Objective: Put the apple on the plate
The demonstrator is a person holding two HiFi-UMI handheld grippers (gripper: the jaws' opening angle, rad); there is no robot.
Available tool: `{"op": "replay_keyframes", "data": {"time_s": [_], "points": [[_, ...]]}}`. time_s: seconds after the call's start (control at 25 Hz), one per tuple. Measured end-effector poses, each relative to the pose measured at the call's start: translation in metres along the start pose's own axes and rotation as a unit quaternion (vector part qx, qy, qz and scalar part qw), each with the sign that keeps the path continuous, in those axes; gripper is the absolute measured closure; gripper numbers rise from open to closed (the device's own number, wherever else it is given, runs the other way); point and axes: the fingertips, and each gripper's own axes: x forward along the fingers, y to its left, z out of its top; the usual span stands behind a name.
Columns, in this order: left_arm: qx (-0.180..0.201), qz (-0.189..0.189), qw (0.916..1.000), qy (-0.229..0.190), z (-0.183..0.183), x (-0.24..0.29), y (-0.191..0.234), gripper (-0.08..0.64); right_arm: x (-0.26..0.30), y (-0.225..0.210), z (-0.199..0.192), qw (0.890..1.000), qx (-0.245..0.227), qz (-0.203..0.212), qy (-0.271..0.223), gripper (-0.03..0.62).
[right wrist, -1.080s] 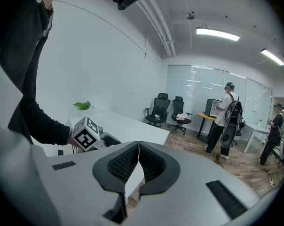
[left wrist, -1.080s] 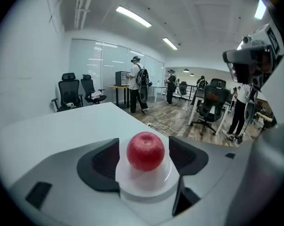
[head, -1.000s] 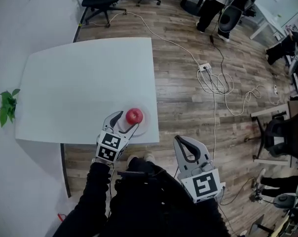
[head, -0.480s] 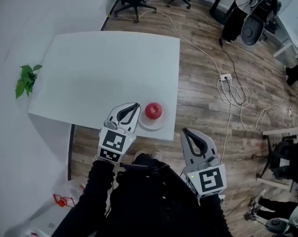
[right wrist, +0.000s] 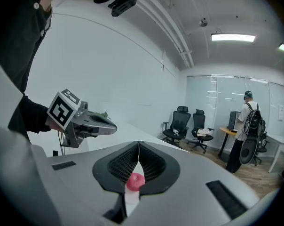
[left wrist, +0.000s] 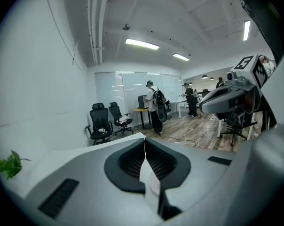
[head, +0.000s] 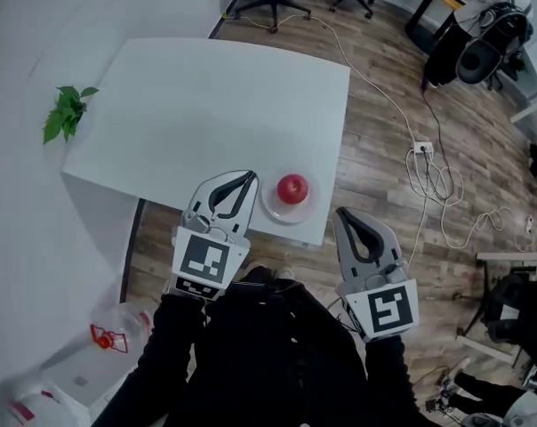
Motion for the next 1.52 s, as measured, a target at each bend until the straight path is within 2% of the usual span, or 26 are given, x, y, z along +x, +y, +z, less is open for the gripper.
{"op": "replay_keyframes", "data": {"time_s": [0.16,0.32,0.56,0.72,0.8,1.08,1.24,1.52], "points": [[0.006,0.011,0.9999,-0.008,0.013,-0.012,-0.002,0.543,0.002,0.002,0.005,1.0,-0.007,0.009,-0.015,0.551],[-0.02,0.023,0.9995,-0.005,0.024,-0.023,-0.003,0.543,0.005,0.005,0.009,1.0,-0.009,0.01,-0.018,0.551],[-0.027,0.01,0.9996,-0.008,0.025,-0.024,-0.01,0.543,0.008,-0.001,0.011,1.0,-0.011,-0.005,0.007,0.551],[-0.014,0.002,0.9998,-0.015,0.028,-0.021,-0.012,0.543,0.008,0.002,0.017,1.0,-0.016,0.005,-0.026,0.551],[-0.024,0.006,0.9996,-0.014,0.03,-0.021,-0.01,0.543,0.007,0.001,0.017,1.0,-0.016,0.005,-0.025,0.551],[-0.016,-0.003,0.9998,-0.014,0.03,-0.018,-0.012,0.543,0.009,0.0,0.017,1.0,-0.02,0.005,-0.021,0.551],[-0.03,-0.003,0.9995,-0.007,0.029,-0.016,-0.014,0.543,0.009,0.0,0.016,1.0,-0.025,0.003,-0.017,0.551],[0.0,-0.026,0.9996,-0.013,0.027,-0.006,-0.022,0.543,0.005,-0.007,0.012,1.0,-0.022,-0.005,-0.014,0.551]]}}
